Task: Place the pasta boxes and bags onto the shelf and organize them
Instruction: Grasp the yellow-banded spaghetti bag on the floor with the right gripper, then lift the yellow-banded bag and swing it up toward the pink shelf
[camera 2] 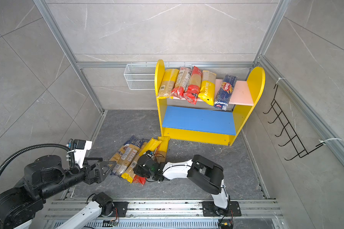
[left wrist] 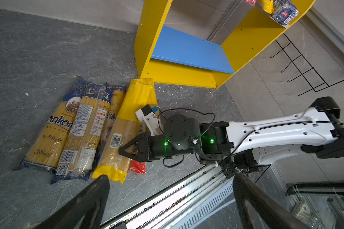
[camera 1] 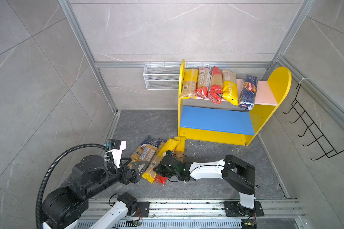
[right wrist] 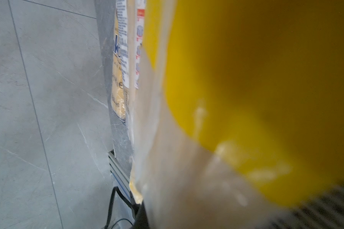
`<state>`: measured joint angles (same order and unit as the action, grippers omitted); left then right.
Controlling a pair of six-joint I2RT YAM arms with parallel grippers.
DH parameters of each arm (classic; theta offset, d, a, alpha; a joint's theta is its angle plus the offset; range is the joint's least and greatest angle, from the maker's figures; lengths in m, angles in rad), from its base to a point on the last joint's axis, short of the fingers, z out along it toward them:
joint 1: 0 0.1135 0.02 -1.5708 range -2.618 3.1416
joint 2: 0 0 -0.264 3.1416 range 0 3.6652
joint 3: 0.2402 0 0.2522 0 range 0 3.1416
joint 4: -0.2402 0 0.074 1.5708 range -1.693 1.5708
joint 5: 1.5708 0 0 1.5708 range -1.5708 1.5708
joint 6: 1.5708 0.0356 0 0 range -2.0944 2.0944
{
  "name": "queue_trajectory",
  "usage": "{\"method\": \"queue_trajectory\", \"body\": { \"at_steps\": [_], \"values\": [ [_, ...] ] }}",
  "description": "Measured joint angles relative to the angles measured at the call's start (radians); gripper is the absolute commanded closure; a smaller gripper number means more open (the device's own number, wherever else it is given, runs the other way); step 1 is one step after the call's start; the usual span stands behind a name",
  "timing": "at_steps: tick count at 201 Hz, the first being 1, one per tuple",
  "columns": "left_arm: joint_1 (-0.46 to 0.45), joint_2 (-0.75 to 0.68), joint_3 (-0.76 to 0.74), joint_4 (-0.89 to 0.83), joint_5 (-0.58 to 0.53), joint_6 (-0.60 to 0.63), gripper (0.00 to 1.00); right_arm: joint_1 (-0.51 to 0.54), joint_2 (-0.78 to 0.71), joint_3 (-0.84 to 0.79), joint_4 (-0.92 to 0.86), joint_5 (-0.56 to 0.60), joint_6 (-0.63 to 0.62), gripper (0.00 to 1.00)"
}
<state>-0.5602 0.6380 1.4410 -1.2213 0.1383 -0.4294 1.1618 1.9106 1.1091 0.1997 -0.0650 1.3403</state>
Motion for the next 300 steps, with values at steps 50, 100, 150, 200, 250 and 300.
{"method": "queue_trajectory", "body": {
  "at_steps": [50, 100, 150, 200, 250, 300],
  "values": [
    [0.000, -0.004, -0.077, 0.077, 0.031, 0.002, 0.00, -0.009, -0.231, -0.022, -0.498, 0.046, -0.125, 1.00],
    [0.000, -0.005, -0.126, 0.150, 0.066, 0.001, 0.00, -0.027, -0.377, -0.042, -0.717, 0.053, -0.208, 1.00],
    [0.000, 0.001, -0.126, 0.209, 0.084, 0.003, 0.00, -0.027, -0.531, 0.016, -0.839, 0.049, -0.297, 1.00],
    [0.000, 0.051, -0.125, 0.253, 0.109, 0.013, 0.00, -0.026, -0.645, 0.156, -0.998, 0.035, -0.368, 1.00],
    [0.000, 0.105, -0.117, 0.289, 0.127, 0.023, 0.00, -0.011, -0.717, 0.409, -1.239, 0.074, -0.448, 1.00],
    [0.000, 0.147, -0.102, 0.327, 0.135, 0.030, 0.00, -0.010, -0.767, 0.658, -1.442, 0.202, -0.500, 1.00]
  ]
}}
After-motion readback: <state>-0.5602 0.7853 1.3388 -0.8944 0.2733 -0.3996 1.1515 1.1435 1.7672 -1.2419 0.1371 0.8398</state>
